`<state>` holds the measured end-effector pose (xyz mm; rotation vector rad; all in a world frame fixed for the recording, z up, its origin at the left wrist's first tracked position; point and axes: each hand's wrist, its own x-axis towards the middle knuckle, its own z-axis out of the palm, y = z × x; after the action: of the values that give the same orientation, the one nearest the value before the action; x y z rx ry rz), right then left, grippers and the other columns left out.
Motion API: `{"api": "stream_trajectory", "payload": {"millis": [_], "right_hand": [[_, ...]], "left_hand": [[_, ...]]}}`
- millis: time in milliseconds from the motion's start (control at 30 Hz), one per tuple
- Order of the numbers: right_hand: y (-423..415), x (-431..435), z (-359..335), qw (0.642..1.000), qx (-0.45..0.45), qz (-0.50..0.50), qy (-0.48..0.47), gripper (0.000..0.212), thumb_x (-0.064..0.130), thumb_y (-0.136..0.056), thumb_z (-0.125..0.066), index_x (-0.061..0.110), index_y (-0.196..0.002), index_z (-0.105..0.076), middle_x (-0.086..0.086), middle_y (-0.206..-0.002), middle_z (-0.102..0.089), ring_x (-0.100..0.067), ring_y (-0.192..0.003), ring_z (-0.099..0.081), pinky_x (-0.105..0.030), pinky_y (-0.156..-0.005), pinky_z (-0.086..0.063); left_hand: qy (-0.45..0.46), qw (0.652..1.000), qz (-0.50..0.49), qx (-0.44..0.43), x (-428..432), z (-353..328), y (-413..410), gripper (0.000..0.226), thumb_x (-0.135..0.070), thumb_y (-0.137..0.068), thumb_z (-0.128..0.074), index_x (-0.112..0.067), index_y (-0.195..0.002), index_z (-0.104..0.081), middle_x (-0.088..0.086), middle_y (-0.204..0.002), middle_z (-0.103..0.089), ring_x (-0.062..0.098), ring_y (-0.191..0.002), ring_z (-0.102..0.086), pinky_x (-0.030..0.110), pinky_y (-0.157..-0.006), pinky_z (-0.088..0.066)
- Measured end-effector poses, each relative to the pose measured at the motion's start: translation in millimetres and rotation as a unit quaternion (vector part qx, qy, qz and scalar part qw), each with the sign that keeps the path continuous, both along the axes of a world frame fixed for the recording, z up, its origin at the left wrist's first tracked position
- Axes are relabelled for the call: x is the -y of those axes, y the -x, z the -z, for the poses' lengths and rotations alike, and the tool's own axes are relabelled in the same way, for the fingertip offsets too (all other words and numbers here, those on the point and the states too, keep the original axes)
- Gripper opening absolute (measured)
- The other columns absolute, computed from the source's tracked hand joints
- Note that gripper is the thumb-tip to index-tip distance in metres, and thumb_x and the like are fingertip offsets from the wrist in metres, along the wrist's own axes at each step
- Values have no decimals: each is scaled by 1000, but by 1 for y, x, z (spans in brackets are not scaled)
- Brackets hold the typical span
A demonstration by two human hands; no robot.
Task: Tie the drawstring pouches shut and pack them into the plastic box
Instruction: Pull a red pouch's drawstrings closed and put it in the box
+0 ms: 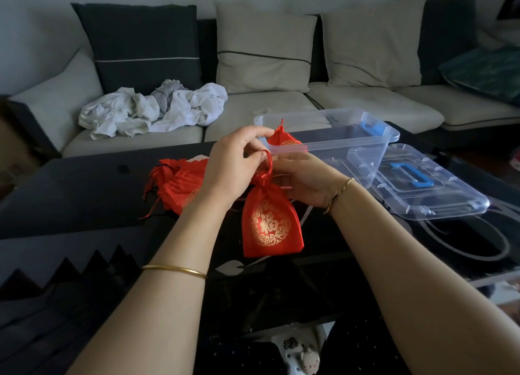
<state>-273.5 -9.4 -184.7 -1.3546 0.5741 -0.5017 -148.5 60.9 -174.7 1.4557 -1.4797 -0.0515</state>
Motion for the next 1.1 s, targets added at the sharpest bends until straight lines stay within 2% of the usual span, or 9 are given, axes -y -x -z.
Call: {"api": "stream_trajectory", "payload": {"millis": [100, 233, 367, 500, 667, 733, 900, 1000, 1100], "right_hand": [[1, 3, 0, 999, -13, 40, 28, 15, 19, -97, -48, 12, -92, -60, -4, -81, -60, -16, -73, -57, -29, -70, -46], [2, 5, 1, 984, -72, 101, 131, 27, 25, -98, -47, 12, -75, -56, -4, -76, -62, -16, -68, -62, -34, -75, -51], [7, 8, 2, 978, -70, 140, 136, 35, 30, -97, -45, 14, -68, -56, -1, -62, -61, -12, -55, -62, -19, -50, -50], [12, 14, 2, 988, -60, 140, 16, 39, 37, -95, -49, 16, -63, -55, 1, -55, -60, -10, -48, -59, -19, -48, -46], [17, 18, 2, 982, -6, 114, -149, 29, 28, -96, -47, 13, -72, -54, -1, -63, -59, -12, -55, -59, -22, -53, -45], [18, 18, 1, 975, 8, 120, -188, 29, 24, -96, -46, 13, -69, -51, -1, -62, -58, -13, -58, -58, -22, -55, -44], [14, 17, 4, 942, 95, 156, -281, 37, 30, -94, -51, 14, -61, -47, -3, -55, -62, -14, -62, -58, -22, -54, -48], [8, 15, 8, 914, 179, 149, -332, 39, 30, -95, -50, 13, -60, -45, -9, -68, -70, -17, -61, -68, -19, -53, -53], [5, 15, 10, 910, 203, 140, -334, 41, 32, -97, -44, 14, -61, -43, -10, -78, -72, -18, -67, -70, -20, -56, -54]], "left_hand": [[-30, 999, 11, -35, 1, 2, -3, 26, 3, -83, -62, -17, -95, -72, -15, -71, -63, -6, -62, -57, 12, -67, -45], [-80, 984, 41, -151, 0, 3, -5, 26, 6, -85, -61, -18, -79, -70, -4, -65, -68, 6, -61, -61, 16, -60, -51], [-132, 938, 67, -315, -2, 3, -8, 16, 0, -88, -60, -12, -81, -68, -3, -69, -71, 6, -64, -68, 23, -70, -56], [-146, 908, 37, -391, -4, 3, -13, 15, -10, -92, -56, -10, -80, -66, 4, -78, -70, 13, -72, -68, 24, -69, -55], [-145, 888, -38, -436, -4, 2, -15, 14, -12, -93, -52, -10, -83, -62, 6, -80, -70, 15, -74, -69, 23, -59, -54], [-153, 883, -68, -439, -3, 1, -15, 13, -13, -92, -52, -10, -83, -61, 5, -79, -69, 14, -69, -67, 22, -53, -51], [-181, 866, -125, -450, 0, 0, -14, 19, -17, -89, -49, -11, -75, -60, 1, -72, -67, 11, -60, -62, 23, -56, -44], [-172, 869, -145, -440, 1, 2, -14, 20, -18, -88, -47, -10, -75, -60, 2, -72, -67, 10, -55, -60, 21, -50, -41], [-172, 872, -154, -431, 2, 4, -14, 26, -21, -89, -45, -11, -72, -61, 2, -75, -68, 10, -56, -60, 21, -50, -42]]}}
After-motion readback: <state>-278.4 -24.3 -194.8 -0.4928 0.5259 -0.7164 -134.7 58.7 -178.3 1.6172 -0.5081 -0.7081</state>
